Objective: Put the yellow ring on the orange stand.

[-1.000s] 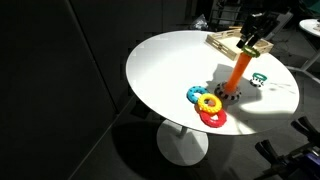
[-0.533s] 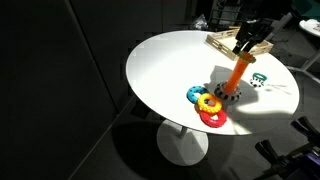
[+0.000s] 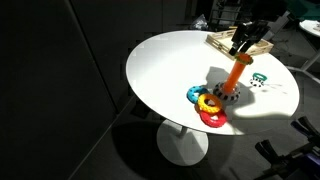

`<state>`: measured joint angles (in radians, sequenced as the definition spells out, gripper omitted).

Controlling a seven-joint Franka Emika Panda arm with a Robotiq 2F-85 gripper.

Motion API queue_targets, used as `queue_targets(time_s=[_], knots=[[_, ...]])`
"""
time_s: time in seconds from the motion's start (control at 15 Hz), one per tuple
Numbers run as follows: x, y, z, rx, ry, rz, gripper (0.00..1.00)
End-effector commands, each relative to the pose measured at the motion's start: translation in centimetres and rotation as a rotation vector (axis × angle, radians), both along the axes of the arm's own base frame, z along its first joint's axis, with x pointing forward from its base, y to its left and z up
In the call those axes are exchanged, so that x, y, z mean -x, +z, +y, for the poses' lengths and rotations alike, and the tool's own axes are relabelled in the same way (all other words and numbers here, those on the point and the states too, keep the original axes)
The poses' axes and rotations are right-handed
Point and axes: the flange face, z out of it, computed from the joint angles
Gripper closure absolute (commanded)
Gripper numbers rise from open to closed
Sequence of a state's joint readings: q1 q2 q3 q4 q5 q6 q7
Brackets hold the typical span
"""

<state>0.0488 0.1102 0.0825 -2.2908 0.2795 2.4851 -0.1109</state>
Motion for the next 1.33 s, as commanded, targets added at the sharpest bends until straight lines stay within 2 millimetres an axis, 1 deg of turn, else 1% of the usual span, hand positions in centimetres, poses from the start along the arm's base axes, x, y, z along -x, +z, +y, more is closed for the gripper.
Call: queue_targets(time_s=[0.0, 0.07, 0.27, 0.4, 0.67, 0.93, 1.07, 1.13, 1.27], knots=[[-0.4, 0.7, -0.3, 0.027, -0.013, 0.004, 0.04], [-0.3, 0.8, -0.4, 0.022, -0.014, 0.013, 0.01], [0.0, 1.2, -1.1, 0.003, -0.011, 0.058, 0.00], [0.3, 1.9, -1.7, 0.008, -0.009, 0.089, 0.00], [0.9, 3.8, -2.8, 0.054, 0.014, 0.118, 0.00], [1.5, 5.9, -3.8, 0.132, 0.048, 0.104, 0.00], [1.7, 6.5, -4.3, 0.163, 0.050, 0.091, 0.00], [1.3, 5.3, -3.7, 0.132, 0.065, 0.093, 0.00], [1.3, 5.4, -3.8, 0.137, 0.067, 0.091, 0.00]])
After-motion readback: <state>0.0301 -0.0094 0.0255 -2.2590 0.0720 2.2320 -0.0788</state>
